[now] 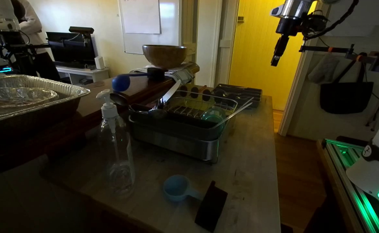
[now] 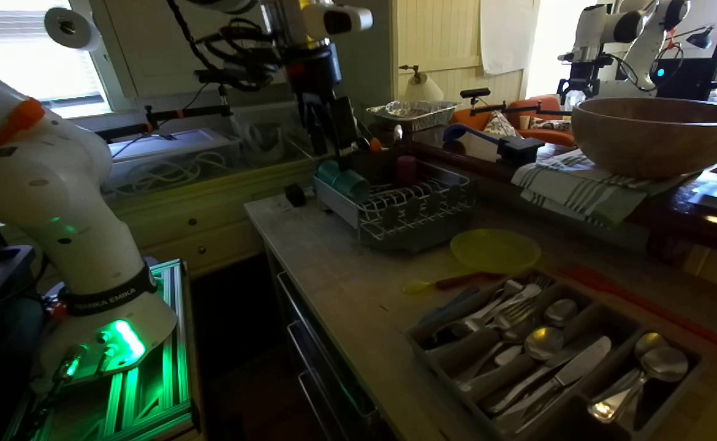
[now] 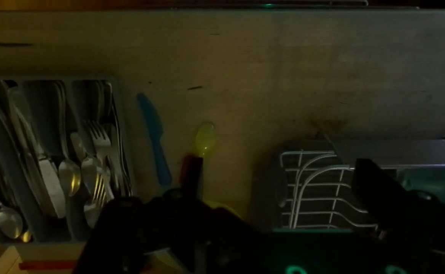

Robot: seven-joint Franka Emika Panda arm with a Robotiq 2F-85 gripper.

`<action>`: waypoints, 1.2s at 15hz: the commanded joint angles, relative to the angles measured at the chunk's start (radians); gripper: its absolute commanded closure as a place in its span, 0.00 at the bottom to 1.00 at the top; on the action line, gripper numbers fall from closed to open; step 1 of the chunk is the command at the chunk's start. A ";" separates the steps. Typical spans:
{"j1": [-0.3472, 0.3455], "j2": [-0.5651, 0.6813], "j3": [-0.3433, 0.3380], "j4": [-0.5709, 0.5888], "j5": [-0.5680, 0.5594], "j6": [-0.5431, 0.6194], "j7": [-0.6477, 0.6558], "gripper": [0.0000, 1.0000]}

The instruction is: Put the spoons on the plate

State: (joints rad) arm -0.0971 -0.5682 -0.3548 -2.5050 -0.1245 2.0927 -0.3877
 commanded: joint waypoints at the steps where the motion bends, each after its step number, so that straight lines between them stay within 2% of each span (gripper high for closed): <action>1: -0.017 0.145 -0.025 -0.020 0.072 0.097 -0.005 0.00; 5: -0.046 0.278 -0.036 -0.005 0.124 0.145 -0.001 0.00; 6: -0.053 0.207 -0.008 -0.021 0.100 0.115 -0.010 0.00; 9: -0.068 0.264 -0.010 -0.014 0.113 0.130 -0.008 0.00; 12: -0.069 0.270 -0.010 -0.008 0.115 0.130 -0.008 0.00; 13: -0.076 0.277 0.001 -0.013 0.094 0.155 0.013 0.00; 15: -0.093 0.353 0.018 -0.009 0.086 0.276 0.087 0.00; 18: -0.089 0.467 0.013 -0.001 0.129 0.418 0.090 0.00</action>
State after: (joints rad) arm -0.1712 -0.2364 -0.3578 -2.5195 -0.0236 2.3805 -0.3256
